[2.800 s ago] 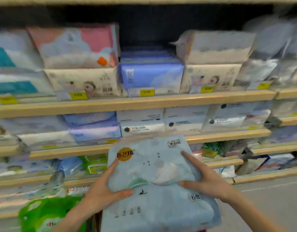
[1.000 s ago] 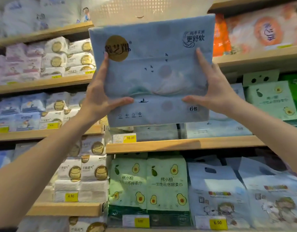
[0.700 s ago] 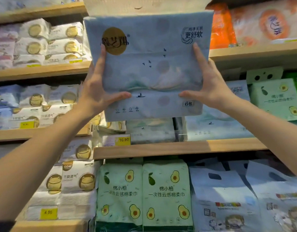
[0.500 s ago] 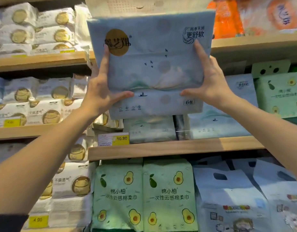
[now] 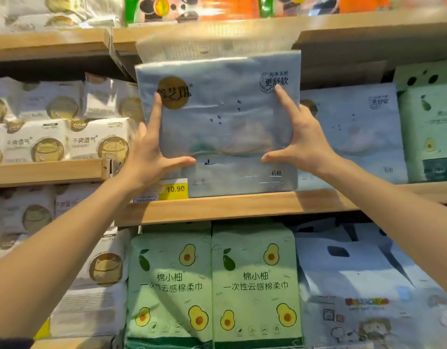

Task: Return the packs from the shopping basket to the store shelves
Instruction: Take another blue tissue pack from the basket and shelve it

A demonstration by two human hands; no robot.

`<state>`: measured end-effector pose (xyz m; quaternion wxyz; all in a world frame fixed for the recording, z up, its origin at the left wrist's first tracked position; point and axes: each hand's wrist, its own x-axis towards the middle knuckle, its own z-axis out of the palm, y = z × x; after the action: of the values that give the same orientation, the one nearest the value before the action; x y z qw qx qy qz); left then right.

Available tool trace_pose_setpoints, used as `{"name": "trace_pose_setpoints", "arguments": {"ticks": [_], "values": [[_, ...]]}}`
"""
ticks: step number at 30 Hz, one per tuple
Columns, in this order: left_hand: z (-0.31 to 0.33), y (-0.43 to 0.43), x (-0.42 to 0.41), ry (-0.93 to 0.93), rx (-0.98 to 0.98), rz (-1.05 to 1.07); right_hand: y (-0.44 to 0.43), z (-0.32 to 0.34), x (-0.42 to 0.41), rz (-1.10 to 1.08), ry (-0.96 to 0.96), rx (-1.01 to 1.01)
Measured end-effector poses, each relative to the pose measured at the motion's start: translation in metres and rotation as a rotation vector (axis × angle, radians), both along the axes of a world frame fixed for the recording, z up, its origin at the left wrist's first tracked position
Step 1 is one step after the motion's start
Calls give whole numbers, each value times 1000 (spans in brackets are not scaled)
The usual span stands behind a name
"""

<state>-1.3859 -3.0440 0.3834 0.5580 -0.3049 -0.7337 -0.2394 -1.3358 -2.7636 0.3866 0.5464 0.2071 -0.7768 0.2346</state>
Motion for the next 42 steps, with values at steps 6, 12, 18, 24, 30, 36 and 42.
{"name": "trace_pose_setpoints", "arguments": {"ticks": [6, 12, 18, 24, 30, 36, 42], "values": [[6, 8, -15, -188, 6, 9, 1, 8, -25, -71, -122, -5], [18, 8, -30, -388, -24, 137, -2, 17, -44, -153, -218, 6], [26, 16, -37, -473, -67, 284, -7, 25, -59, -246, -321, 52], [36, 20, -39, -528, -110, 348, -7, 35, -66, -311, -388, 95], [38, 19, -53, -555, -146, 340, -8, 39, -76, -350, -413, 104], [38, 23, -49, -611, -206, 240, -7, 37, -86, -339, -428, 92], [39, 18, -49, -614, -242, 292, -5, 37, -84, -349, -413, 106]]}}
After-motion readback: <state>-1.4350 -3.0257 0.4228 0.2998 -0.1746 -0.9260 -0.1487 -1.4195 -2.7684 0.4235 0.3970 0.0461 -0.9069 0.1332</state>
